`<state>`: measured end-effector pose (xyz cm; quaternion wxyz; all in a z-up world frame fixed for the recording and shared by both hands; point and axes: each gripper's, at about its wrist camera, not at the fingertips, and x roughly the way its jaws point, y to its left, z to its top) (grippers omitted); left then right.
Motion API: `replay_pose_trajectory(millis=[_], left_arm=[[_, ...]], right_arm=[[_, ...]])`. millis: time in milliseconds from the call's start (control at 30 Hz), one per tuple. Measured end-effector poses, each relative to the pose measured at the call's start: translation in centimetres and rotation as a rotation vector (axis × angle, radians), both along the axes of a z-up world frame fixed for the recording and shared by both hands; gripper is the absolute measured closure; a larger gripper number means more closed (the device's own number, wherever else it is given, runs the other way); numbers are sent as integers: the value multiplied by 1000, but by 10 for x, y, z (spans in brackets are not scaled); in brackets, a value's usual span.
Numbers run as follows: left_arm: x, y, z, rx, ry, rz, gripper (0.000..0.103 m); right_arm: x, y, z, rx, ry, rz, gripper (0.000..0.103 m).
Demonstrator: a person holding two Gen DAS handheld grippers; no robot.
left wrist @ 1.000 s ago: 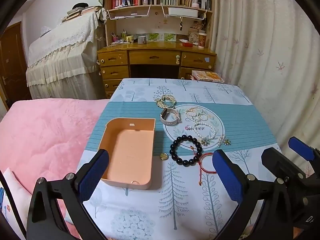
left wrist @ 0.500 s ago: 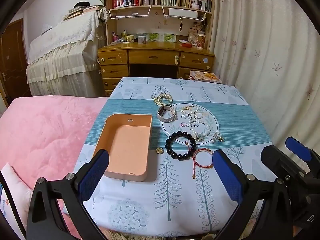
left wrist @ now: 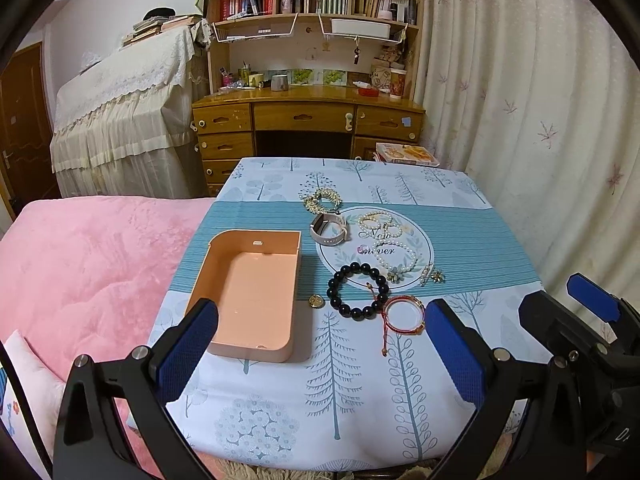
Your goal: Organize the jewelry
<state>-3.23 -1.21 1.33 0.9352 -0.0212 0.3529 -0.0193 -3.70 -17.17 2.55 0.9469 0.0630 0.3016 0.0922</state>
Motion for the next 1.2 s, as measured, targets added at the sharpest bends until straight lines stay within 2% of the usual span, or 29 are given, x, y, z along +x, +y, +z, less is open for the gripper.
replay_pose_trajectory(millis=[1200], left_arm=[[-1,13,-5,10,20,-18,1]], right_arm=[[0,13,5,-12,38,-18,0]])
